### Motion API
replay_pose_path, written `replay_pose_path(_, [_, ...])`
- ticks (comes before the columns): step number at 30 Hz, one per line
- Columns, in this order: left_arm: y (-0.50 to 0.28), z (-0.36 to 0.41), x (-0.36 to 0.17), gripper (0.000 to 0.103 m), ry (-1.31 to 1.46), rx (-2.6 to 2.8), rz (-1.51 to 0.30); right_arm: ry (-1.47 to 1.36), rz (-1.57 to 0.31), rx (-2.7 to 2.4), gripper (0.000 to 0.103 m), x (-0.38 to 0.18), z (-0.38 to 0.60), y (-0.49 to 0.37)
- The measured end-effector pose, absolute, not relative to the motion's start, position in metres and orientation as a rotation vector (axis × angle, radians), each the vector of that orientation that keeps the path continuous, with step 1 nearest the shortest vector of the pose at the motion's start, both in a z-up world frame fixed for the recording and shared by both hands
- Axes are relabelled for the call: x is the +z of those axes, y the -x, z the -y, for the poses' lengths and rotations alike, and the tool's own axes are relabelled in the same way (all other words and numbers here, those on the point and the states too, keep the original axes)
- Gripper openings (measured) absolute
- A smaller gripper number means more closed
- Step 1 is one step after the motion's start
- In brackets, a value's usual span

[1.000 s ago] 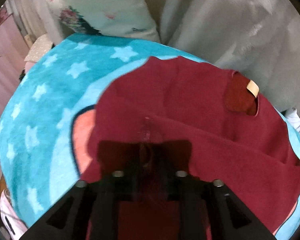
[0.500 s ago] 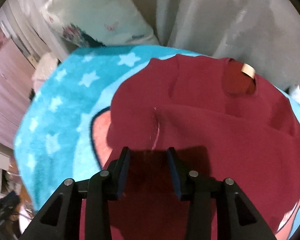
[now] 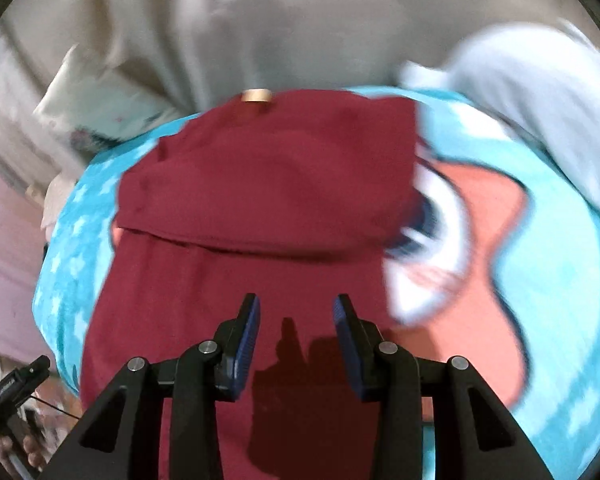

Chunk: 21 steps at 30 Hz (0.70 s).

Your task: Fold small clothes

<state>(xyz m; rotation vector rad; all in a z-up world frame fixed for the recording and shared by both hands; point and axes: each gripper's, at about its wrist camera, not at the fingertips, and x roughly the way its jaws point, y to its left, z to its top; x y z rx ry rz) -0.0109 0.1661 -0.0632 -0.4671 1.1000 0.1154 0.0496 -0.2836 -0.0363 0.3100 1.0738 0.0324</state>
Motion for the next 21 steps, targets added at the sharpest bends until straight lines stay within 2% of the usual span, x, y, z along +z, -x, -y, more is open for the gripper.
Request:
replay_pose_path(7, [-0.003,-0.115,-0.095,0.058,0.459,-0.030,-1.175,-0.522,-1.116,-0.043,0.048,-0.067,0.363,0.032])
replay_pose_path(9, [-0.003,-0.105,-0.097,0.067,0.418,-0.026,-1.149,-0.590,-1.135,-0.002,0.048,-0.077,0.368,0.045])
replay_pose_path(12, [-0.004,-0.090,-0.097,0.073,0.361,-0.059,-1.146,-0.697,-1.180,0.101,0.049,-0.094,0.364,0.055])
replay_pose_path(15, [-0.002,-0.084,-0.098,0.074,0.356,-0.107,-1.140,-0.730,-1.162,0.152,0.050,-0.098,0.353,0.062])
replay_pose_path(20, [0.006,-0.073,-0.098,0.073,0.378,-0.182,-1.159,-0.805,-1.200,0.317,0.050,-0.108,0.321,0.064])
replay_pose_path(21, [0.007,-0.070,-0.097,0.062,0.357,-0.176,-1.162,-0.793,-1.205,0.336,0.051,-0.108,0.313,0.064])
